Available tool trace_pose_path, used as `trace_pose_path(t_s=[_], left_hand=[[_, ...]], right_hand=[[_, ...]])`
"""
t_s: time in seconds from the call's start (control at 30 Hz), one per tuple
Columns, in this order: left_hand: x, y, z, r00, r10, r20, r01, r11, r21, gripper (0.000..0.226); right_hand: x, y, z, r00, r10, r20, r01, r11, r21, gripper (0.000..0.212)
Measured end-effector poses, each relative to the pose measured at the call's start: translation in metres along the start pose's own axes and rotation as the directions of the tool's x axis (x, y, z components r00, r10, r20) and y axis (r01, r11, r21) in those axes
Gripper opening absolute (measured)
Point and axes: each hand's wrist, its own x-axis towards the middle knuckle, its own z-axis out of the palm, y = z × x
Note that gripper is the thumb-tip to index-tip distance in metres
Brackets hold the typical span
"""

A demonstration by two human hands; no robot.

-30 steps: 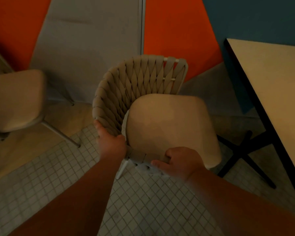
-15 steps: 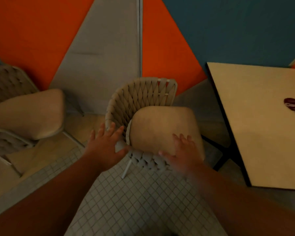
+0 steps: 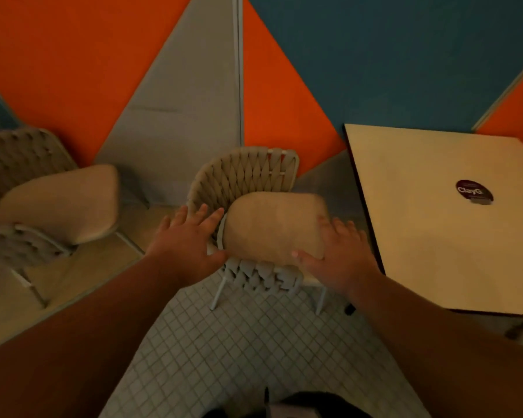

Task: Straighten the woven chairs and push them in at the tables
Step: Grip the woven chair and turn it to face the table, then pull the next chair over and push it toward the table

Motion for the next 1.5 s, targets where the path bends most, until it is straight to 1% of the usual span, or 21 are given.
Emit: trace_pose_path(t_s=[0.1, 0.17, 0.23, 0.33, 0.4, 0.5, 0.57, 0.63, 0.73, 0.8, 0.87, 0.93, 1.0, 1.1, 1.2, 1.33, 1.5], left_hand=[[-0.004, 0.007, 0.004, 0.996, 0.084, 0.017, -0.085, 0.996, 0.011, 0.092], [-0.002, 0.017, 0.008, 0.987, 0.161, 0.023, -0.161, 0.987, 0.006, 0.093], [0.001, 0.027, 0.009, 0.975, 0.216, 0.059, -0.217, 0.976, 0.006, 0.093], [0.006, 0.049, 0.008, 0.924, 0.365, 0.117, -0.374, 0.925, 0.067, 0.089], [0.002, 0.068, 0.011, 0.884, 0.445, 0.145, -0.458, 0.886, 0.07, 0.088], [-0.021, 0.103, 0.02, 0.812, 0.556, 0.18, -0.574, 0.815, 0.072, 0.089], [-0.041, 0.13, 0.026, 0.762, 0.622, 0.183, -0.64, 0.765, 0.065, 0.09], [-0.06, 0.156, 0.034, 0.715, 0.673, 0.191, -0.692, 0.719, 0.06, 0.092], [-0.093, 0.193, 0.051, 0.654, 0.726, 0.213, -0.749, 0.66, 0.048, 0.097], [-0.117, 0.218, 0.062, 0.627, 0.744, 0.228, -0.772, 0.634, 0.054, 0.094], [-0.145, 0.243, 0.074, 0.609, 0.761, 0.224, -0.789, 0.61, 0.073, 0.094], [-0.174, 0.267, 0.086, 0.613, 0.76, 0.216, -0.787, 0.611, 0.082, 0.094], [-0.207, 0.293, 0.1, 0.621, 0.754, 0.213, -0.779, 0.624, 0.062, 0.094], [-0.245, 0.322, 0.117, 0.631, 0.75, 0.198, -0.77, 0.638, 0.034, 0.094], [-0.281, 0.349, 0.13, 0.629, 0.748, 0.21, -0.767, 0.642, 0.013, 0.094], [-0.297, 0.39, 0.139, 0.66, 0.724, 0.203, -0.741, 0.671, 0.015, 0.094], [-0.281, 0.454, 0.157, 0.673, 0.708, 0.214, -0.73, 0.683, 0.034, 0.096]], right_hand=[[-0.022, 0.008, 0.001, 0.997, 0.076, 0.028, -0.076, 0.997, 0.013, 0.121], [-0.048, 0.02, 0.005, 0.982, 0.182, 0.047, -0.184, 0.982, 0.043, 0.117], [-0.076, 0.029, 0.016, 0.961, 0.273, 0.042, -0.276, 0.958, 0.082, 0.112], [-0.13, 0.033, 0.034, 0.897, 0.442, 0.017, -0.441, 0.888, 0.133, 0.115], [-0.171, 0.032, 0.048, 0.838, 0.545, -0.001, -0.537, 0.827, 0.165, 0.122], [-0.235, 0.034, 0.06, 0.765, 0.644, 0.003, -0.628, 0.745, 0.224, 0.143], [-0.277, 0.039, 0.065, 0.722, 0.692, 0.006, -0.669, 0.695, 0.265, 0.147], [-0.316, 0.046, 0.066, 0.703, 0.712, -0.004, -0.684, 0.677, 0.27, 0.141], [-0.372, 0.057, 0.076, 0.67, 0.742, -0.004, -0.714, 0.646, 0.271, 0.121], [-0.407, 0.064, 0.085, 0.646, 0.763, 0.003, -0.733, 0.62, 0.281, 0.117], [-0.444, 0.071, 0.096, 0.656, 0.754, 0.013, -0.724, 0.625, 0.294, 0.115], [-0.481, 0.081, 0.105, 0.683, 0.73, 0.004, -0.703, 0.656, 0.275, 0.112], [-0.523, 0.099, 0.111, 0.696, 0.718, 0.015, -0.697, 0.671, 0.252, 0.117], [-0.573, 0.129, 0.119, 0.683, 0.73, 0.03, -0.711, 0.654, 0.26, 0.125], [-0.617, 0.16, 0.125, 0.679, 0.733, 0.054, -0.724, 0.655, 0.214, 0.133], [-0.641, 0.207, 0.126, 0.685, 0.726, 0.061, -0.722, 0.666, 0.185, 0.125], [-0.638, 0.278, 0.132, 0.709, 0.7, 0.088, -0.703, 0.691, 0.169, 0.123]])
